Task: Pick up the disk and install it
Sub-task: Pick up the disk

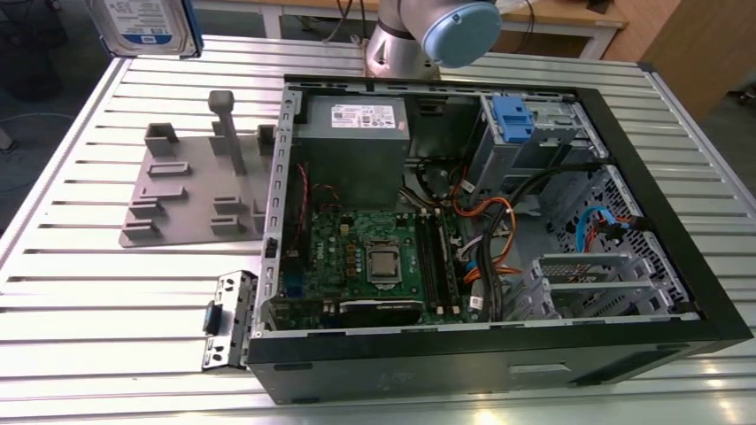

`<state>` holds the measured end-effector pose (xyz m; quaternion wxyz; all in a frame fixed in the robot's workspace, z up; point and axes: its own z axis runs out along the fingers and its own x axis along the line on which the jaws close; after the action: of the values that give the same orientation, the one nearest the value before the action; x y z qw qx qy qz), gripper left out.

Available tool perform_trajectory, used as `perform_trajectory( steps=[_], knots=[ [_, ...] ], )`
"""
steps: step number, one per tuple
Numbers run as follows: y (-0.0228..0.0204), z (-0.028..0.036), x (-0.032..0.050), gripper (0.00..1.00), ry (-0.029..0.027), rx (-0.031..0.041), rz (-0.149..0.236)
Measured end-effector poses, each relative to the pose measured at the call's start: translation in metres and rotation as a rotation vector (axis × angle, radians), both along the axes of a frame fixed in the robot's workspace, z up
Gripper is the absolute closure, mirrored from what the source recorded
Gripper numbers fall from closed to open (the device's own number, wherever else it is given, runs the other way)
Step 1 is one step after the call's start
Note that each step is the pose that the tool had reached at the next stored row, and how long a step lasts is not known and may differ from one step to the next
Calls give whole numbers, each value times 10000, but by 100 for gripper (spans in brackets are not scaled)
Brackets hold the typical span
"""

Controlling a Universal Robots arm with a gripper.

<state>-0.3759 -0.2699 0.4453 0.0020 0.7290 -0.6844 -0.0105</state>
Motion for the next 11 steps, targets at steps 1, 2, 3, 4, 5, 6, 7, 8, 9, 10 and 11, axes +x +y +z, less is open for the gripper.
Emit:
perform_trajectory(
  steps=[1,2,3,4,5,6,7,8,9,10,11],
  knots=[
    [0,14,0,64,1,0,0],
    [0,27,0,64,1,0,0],
    [0,40,0,64,1,0,0],
    [0,55,0,64,1,0,0],
    [0,70,0,64,0,0,0],
    [0,83,0,64,0,0,0],
    [0,99,0,64,0,0,0],
    [0,114,0,64,1,0,0],
    [0,130,0,64,1,0,0],
    [0,145,0,64,0,0,1],
    [0,160,0,64,0,0,1]
  ],
)
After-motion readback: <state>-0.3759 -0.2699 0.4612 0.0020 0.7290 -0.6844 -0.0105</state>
